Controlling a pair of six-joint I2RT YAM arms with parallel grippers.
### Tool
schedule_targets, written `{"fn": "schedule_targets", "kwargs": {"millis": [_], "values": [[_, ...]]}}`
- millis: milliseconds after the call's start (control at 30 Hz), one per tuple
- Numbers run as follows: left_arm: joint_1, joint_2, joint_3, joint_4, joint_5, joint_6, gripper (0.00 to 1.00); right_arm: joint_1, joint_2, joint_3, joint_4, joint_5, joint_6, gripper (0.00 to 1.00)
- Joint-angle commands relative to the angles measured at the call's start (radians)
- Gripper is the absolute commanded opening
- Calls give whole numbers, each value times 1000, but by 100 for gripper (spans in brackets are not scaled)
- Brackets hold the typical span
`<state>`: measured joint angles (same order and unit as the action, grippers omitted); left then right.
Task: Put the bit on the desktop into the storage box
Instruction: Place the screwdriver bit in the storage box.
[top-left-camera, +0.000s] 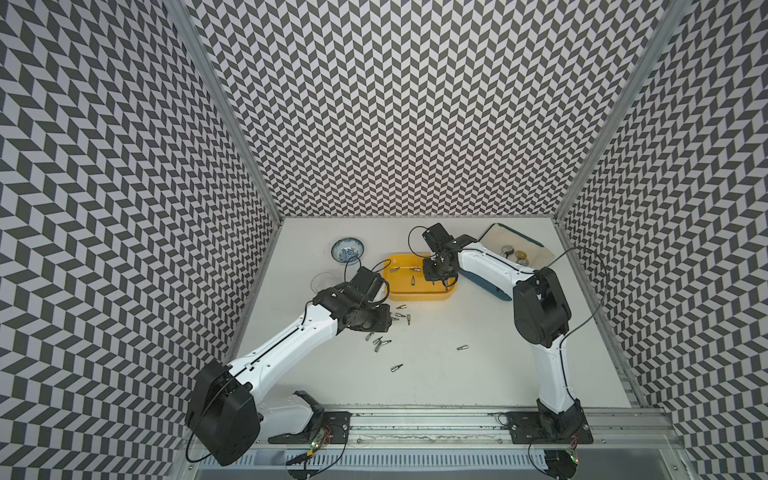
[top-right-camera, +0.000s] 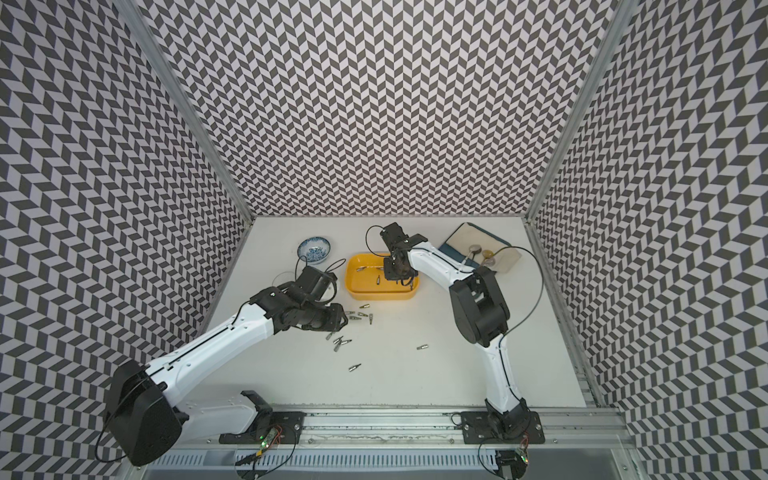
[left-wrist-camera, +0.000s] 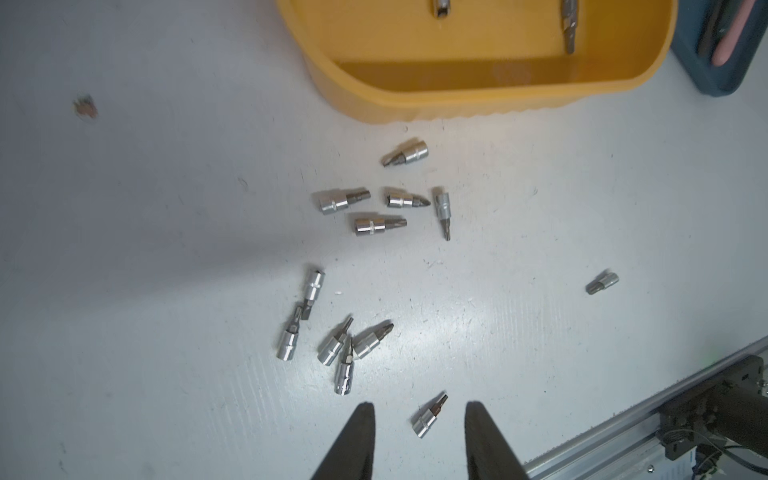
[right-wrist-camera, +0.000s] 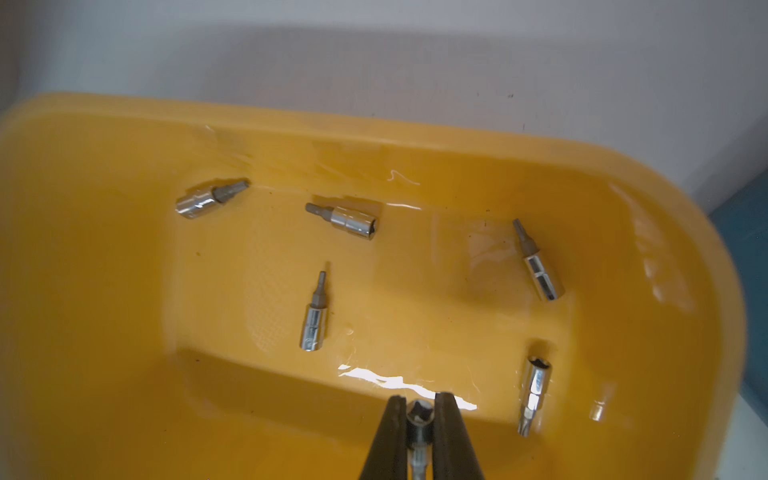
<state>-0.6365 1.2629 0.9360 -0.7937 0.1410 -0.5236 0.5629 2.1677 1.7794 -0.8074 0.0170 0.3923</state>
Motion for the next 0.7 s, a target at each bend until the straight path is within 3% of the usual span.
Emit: {"fn": "schedule_targets", "kwargs": {"millis": [0,500,667], "values": [[-47,-25,-43,51,-24,-58,40,-9,46,48,17,-17,-23,0],[-171,-26,-144,63,-37,-92,40,-18,135,104,-15,30,-47,0],[-207,-15,-159,65,-51,-109,40,-18,143,112,-21,37,-49,15]]}}
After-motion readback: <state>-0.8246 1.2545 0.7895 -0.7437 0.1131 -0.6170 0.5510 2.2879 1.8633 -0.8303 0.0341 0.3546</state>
